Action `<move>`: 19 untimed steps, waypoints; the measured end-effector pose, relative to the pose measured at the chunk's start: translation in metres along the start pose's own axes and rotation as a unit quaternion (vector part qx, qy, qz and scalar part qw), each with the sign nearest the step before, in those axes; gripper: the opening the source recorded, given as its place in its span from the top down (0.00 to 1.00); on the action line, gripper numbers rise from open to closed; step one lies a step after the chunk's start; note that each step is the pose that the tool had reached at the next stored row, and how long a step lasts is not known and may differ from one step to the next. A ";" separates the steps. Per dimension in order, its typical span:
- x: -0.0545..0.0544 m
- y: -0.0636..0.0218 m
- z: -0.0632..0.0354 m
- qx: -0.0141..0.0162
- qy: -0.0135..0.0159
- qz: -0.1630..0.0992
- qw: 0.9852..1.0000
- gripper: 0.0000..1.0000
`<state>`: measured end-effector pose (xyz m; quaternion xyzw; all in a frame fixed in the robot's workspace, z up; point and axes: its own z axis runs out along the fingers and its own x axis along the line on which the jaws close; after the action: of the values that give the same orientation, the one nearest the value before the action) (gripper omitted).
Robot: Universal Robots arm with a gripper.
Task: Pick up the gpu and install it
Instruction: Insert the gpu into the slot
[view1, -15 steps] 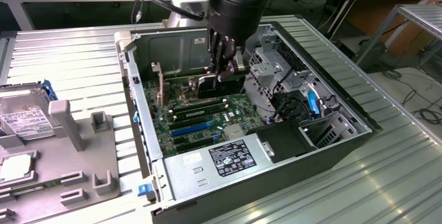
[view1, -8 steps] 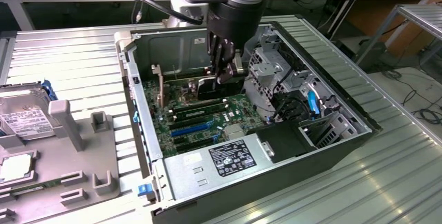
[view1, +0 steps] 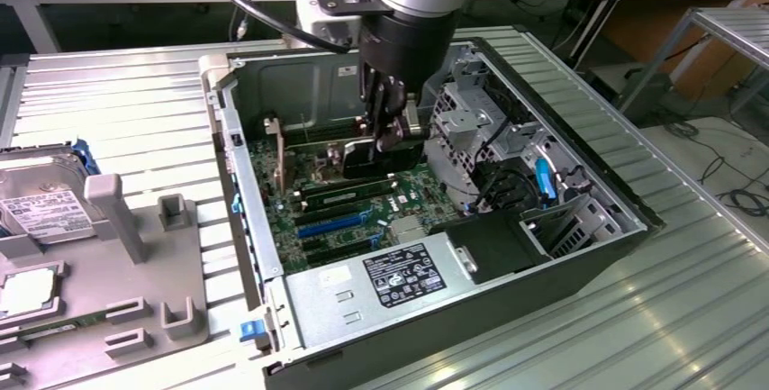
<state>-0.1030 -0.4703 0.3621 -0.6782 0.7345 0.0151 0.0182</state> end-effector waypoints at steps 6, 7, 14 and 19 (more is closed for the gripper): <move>0.000 0.0000 0.0036 0.000 0.000 0.000 1.000 0.73; 0.000 0.0000 0.0050 0.000 0.000 0.000 1.000 0.73; 0.001 0.0000 0.0123 0.001 0.000 0.001 1.000 0.73; 0.001 0.0000 0.0160 0.002 0.000 0.001 1.000 0.73</move>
<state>-0.1030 -0.4703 0.3461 -0.6775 0.7351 0.0137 0.0197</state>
